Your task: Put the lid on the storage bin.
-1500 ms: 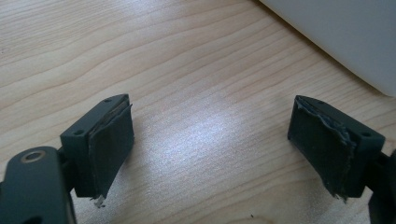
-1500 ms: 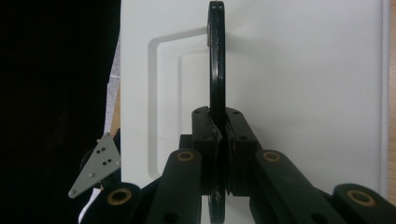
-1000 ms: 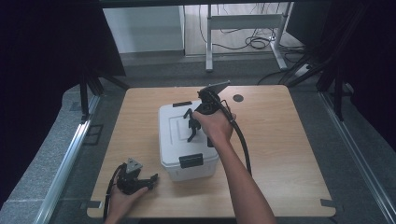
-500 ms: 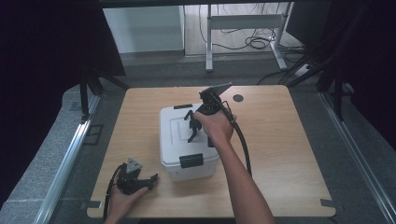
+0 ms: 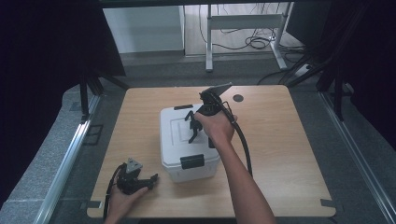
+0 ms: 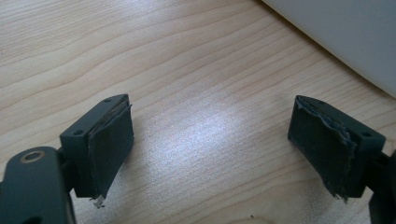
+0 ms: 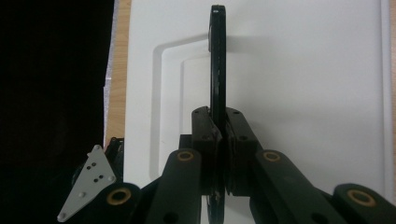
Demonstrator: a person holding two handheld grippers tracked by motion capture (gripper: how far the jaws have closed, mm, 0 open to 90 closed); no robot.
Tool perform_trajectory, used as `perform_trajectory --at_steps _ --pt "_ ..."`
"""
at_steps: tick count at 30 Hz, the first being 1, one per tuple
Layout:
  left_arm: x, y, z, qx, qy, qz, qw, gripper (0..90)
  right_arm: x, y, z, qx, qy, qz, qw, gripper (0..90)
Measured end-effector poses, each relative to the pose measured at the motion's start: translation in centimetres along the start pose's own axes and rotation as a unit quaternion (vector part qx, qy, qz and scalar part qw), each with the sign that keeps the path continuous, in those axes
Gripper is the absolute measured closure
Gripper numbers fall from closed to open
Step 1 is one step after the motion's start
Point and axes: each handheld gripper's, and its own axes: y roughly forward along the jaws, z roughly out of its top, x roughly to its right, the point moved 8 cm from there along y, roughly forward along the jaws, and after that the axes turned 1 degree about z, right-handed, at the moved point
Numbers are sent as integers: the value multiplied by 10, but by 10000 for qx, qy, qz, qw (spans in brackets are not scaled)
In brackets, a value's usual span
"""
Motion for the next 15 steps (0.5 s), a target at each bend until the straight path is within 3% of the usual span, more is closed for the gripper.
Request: perform_trajectory --at_steps 15 --pt "0 0 0 1 -10 4 10000 140 1 -1 -5 21 -103 -27 9999 844"
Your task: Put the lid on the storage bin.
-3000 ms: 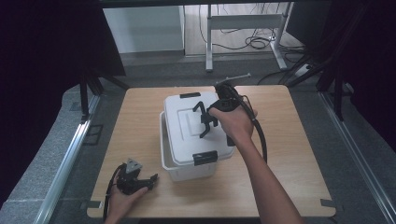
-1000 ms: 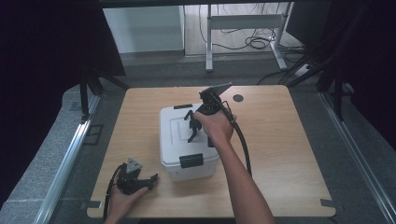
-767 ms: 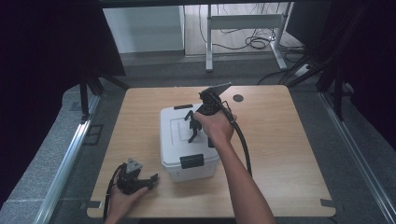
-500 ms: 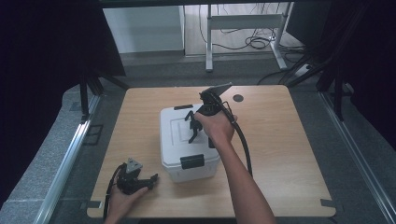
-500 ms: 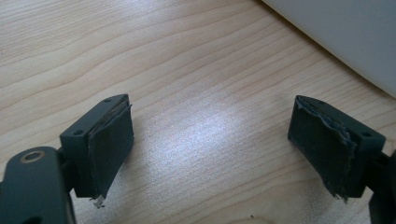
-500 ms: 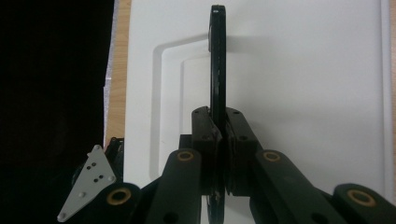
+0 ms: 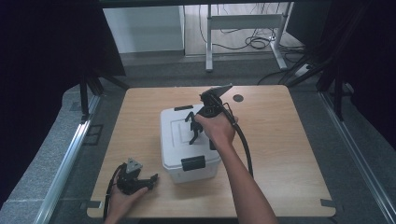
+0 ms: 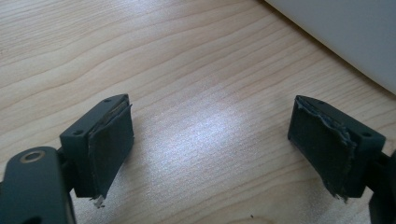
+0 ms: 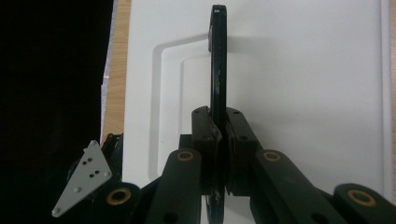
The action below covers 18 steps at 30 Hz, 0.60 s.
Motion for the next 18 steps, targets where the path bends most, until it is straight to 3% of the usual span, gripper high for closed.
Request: perform_trajectory --at_steps 18 --pt "0 0 0 0 -1 0 10000 140 -1 -6 -5 -23 -132 16 9999 841"
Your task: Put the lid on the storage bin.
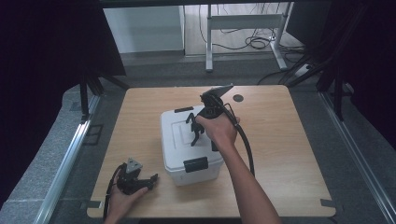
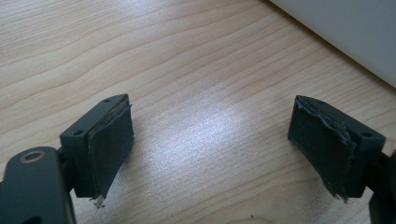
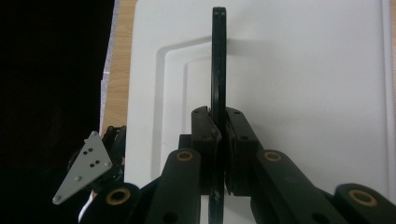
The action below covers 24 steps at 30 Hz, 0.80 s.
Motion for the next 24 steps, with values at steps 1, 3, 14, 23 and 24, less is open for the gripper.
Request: perform_trajectory --at_steps 1,3,14,23,24 --pt "0 0 0 -1 1 0 10000 140 1 0 0 -8 -14 -20 10000 842" --pt "0 0 0 -1 -3 -8 10000 140 2 0 -1 -9 -28 -54 10000 843" --pt "0 0 0 -11 26 -6 10000 140 5 7 -9 17 -278 -347 9990 842" --pt "0 0 0 -12 9 -9 10000 140 0 -2 -8 145 -580 -20 9982 712" --pt "0 0 0 -11 9 -9 10000 140 -1 -6 -7 236 -639 25 9977 675"
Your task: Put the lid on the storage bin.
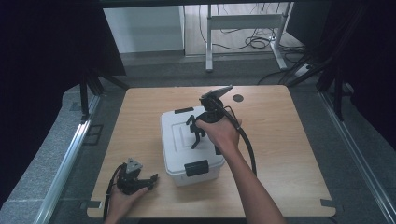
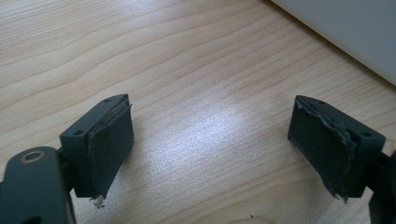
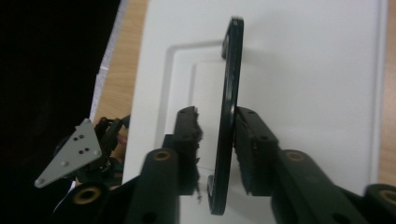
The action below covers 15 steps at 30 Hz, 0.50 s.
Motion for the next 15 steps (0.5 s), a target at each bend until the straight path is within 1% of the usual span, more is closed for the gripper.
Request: perform_trajectory --at_steps 2,4,6,8,10,11,12,15 --pt "0 0 0 0 0 0 10000 140 0 -7 1 168 -115 75 9998 638" --pt "0 0 0 -1 1 1 10000 140 3 -17 2 355 -230 120 9990 563" --pt "0 0 0 -1 1 0 10000 140 7 -25 1 512 -308 168 9981 540" --pt "0 0 0 -2 1 0 10000 140 14 -34 -2 662 -433 229 9966 487" --pt "0 0 0 -2 17 3 10000 140 21 -40 -4 786 -522 242 9952 456" --pt "0 0 0 -1 17 2 10000 140 25 -43 -5 873 -564 245 9943 443" --pt "0 0 0 10 3 4 10000 140 31 -47 -7 998 -642 265 9926 422" --pt "0 0 0 9 2 5 10000 140 46 -55 -14 1199 -671 281 9901 398"
